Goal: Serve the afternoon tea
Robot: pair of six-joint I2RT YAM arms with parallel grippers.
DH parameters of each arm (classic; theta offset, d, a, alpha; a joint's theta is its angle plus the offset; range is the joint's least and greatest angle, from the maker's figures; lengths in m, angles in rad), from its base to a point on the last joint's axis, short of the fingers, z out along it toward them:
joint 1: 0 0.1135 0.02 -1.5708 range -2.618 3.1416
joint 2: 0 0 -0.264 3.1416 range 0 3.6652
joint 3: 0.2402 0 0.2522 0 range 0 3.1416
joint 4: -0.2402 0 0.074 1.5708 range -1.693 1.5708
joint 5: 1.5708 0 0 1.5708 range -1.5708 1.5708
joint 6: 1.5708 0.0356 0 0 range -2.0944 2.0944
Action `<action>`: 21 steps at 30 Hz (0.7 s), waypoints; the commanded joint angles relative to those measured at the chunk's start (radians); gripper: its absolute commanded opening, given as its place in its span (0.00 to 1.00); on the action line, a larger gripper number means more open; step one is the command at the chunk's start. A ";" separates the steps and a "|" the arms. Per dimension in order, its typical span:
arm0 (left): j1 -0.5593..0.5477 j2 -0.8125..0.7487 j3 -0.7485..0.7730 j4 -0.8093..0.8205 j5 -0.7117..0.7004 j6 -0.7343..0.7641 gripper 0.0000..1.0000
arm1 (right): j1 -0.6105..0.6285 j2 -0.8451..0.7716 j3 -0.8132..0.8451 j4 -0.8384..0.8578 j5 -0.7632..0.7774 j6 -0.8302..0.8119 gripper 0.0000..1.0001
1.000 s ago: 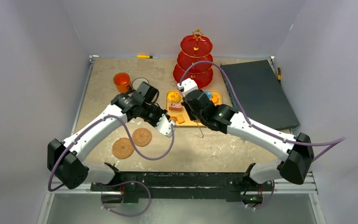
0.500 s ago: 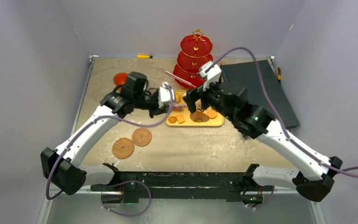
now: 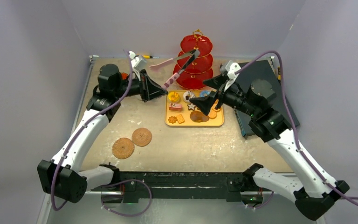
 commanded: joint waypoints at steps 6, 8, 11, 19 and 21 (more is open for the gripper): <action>0.046 -0.089 -0.038 0.407 0.172 -0.467 0.00 | -0.291 0.081 -0.165 0.504 -0.589 0.303 0.98; 0.046 -0.093 -0.043 0.419 0.193 -0.484 0.00 | -0.308 0.131 -0.155 0.612 -0.663 0.351 0.98; 0.044 -0.102 -0.052 0.437 0.214 -0.510 0.00 | -0.319 0.180 -0.154 0.779 -0.686 0.414 0.98; 0.026 -0.110 -0.058 0.467 0.266 -0.545 0.00 | -0.319 0.312 -0.142 1.107 -0.649 0.468 0.98; 0.019 -0.110 -0.057 0.467 0.269 -0.543 0.00 | -0.318 0.359 -0.147 1.262 -0.655 0.554 0.98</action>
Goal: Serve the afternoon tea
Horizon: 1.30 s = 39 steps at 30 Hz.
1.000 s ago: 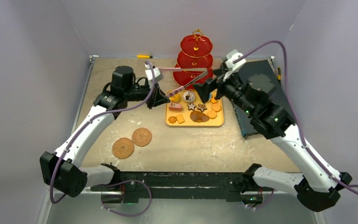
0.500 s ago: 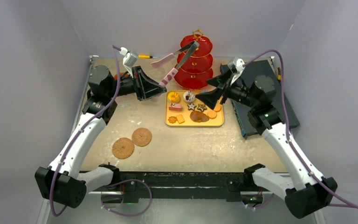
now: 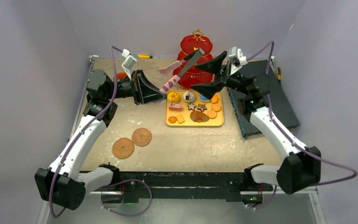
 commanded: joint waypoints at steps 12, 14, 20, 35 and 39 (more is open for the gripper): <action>-0.050 -0.015 0.013 0.063 0.039 -0.001 0.00 | 0.030 0.219 0.078 0.583 -0.019 0.292 0.98; -0.056 -0.010 0.016 0.063 0.035 0.004 0.00 | 0.053 0.227 0.097 0.547 -0.024 0.270 0.98; -0.058 0.000 0.034 0.047 0.026 0.035 0.00 | 0.110 0.191 0.111 0.386 -0.025 0.159 0.98; -0.060 0.022 0.096 -0.065 -0.009 0.200 0.00 | 0.144 0.148 0.080 0.491 -0.168 0.307 0.98; -0.063 0.024 0.106 -0.065 -0.005 0.201 0.00 | 0.144 0.165 0.083 0.568 -0.206 0.380 0.98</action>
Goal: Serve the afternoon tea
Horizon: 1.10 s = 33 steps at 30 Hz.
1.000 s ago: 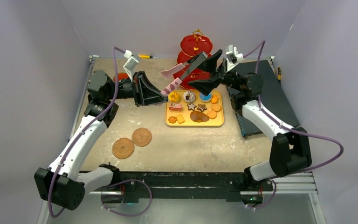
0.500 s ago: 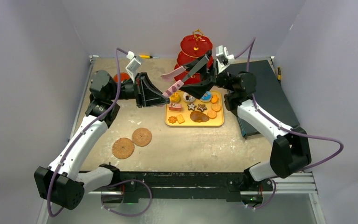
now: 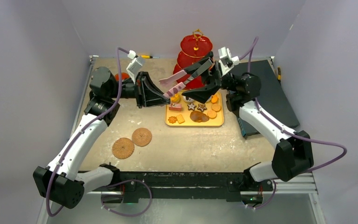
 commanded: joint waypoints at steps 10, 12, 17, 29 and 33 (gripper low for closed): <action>-0.009 0.006 0.052 -0.046 -0.089 0.137 0.00 | 0.074 -0.015 0.066 0.071 -0.055 0.109 0.98; -0.010 0.010 0.061 -0.057 -0.099 0.161 0.00 | 0.089 -0.026 0.056 0.050 -0.038 0.093 0.98; -0.012 0.010 0.068 -0.105 -0.120 0.234 0.00 | 0.097 -0.049 0.037 -0.042 0.037 0.037 0.98; -0.017 0.005 0.102 -0.200 -0.106 0.318 0.00 | 0.100 -0.030 0.074 -0.106 0.046 0.051 0.78; -0.018 0.003 0.116 -0.223 -0.098 0.347 0.00 | 0.090 -0.042 0.096 -0.142 -0.033 0.052 0.72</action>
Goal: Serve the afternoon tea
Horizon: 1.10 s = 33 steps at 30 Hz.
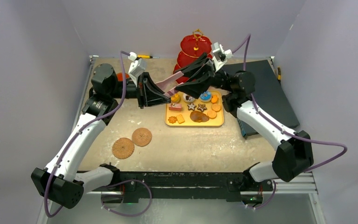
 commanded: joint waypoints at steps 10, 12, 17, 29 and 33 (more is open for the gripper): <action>0.001 -0.006 0.070 -0.042 -0.039 0.068 0.00 | 0.010 -0.098 0.078 -0.196 -0.182 -0.134 0.61; 0.001 -0.006 0.070 -0.047 -0.039 0.067 0.00 | 0.009 -0.110 0.072 -0.228 -0.172 -0.167 0.57; 0.001 -0.007 0.068 -0.059 -0.034 0.082 0.00 | 0.003 -0.117 0.073 -0.241 -0.097 -0.173 0.45; 0.001 -0.010 0.106 -0.222 -0.142 0.336 0.00 | 0.003 -0.118 0.010 -0.155 0.056 -0.088 0.60; 0.000 -0.010 0.098 -0.222 -0.145 0.345 0.00 | 0.003 -0.115 0.004 -0.141 0.069 -0.076 0.67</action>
